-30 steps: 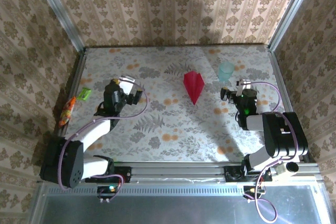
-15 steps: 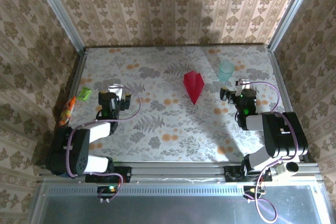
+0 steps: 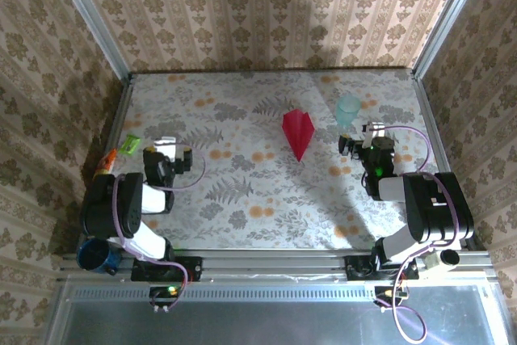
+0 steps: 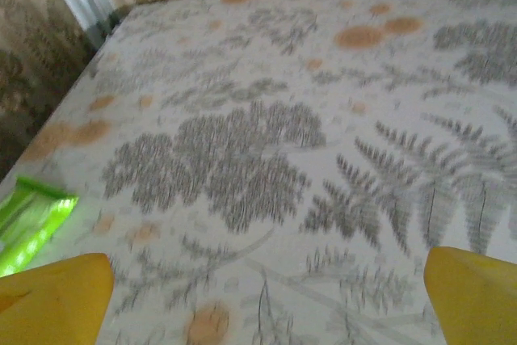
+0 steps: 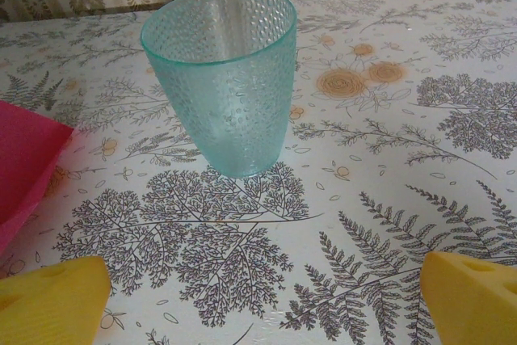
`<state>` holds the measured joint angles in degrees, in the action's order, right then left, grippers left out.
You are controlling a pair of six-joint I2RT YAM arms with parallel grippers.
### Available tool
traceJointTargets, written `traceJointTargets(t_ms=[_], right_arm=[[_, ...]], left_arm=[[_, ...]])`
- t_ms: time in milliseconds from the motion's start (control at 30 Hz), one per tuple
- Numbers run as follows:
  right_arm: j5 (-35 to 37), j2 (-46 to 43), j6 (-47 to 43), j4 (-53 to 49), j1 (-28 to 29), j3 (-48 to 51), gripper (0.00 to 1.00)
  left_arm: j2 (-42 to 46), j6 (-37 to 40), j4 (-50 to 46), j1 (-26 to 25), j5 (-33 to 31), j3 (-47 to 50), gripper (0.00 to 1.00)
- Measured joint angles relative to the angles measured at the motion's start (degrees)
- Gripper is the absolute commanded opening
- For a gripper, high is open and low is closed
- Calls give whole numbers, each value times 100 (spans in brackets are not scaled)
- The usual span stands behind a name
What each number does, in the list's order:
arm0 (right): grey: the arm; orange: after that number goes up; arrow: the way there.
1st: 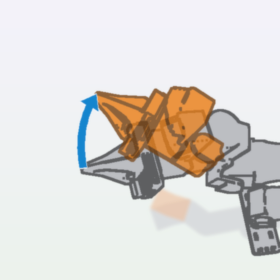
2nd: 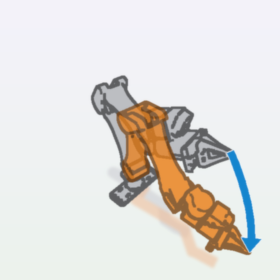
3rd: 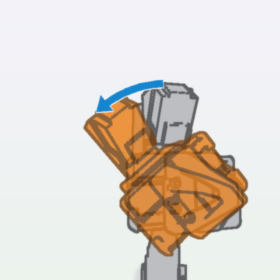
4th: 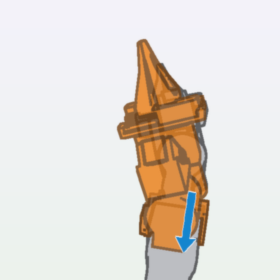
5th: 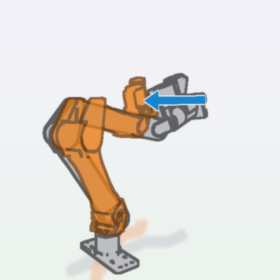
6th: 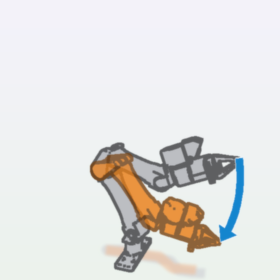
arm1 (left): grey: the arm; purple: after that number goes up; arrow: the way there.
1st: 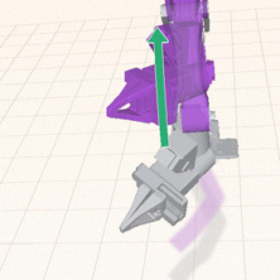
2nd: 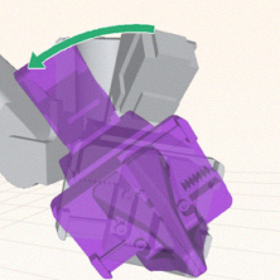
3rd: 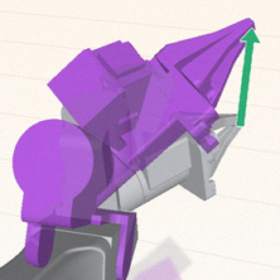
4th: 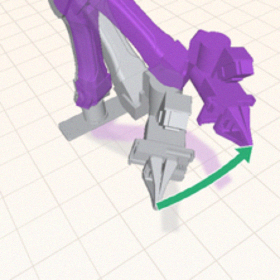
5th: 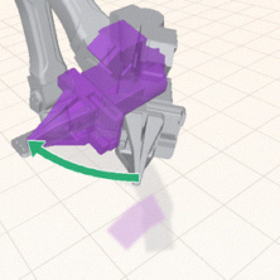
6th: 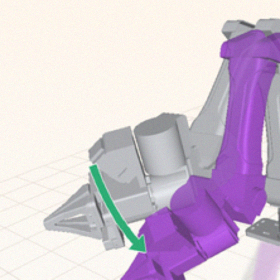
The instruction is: Fold a paper plane with a square sheet of paper (fold left side to right side)
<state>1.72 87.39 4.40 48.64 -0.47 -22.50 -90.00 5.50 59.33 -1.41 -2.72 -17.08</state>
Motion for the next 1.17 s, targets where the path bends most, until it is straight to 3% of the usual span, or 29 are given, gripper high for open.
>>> traceJointTargets(t_ms=[167,1167], right_arm=[[0,0,0,0,0,0,100],[254,0,-129,-61,153,-2,100]], left_arm=[[50,-168,-302,149,111,-481,100],[59,-216,-623,151,151,-479,100]])
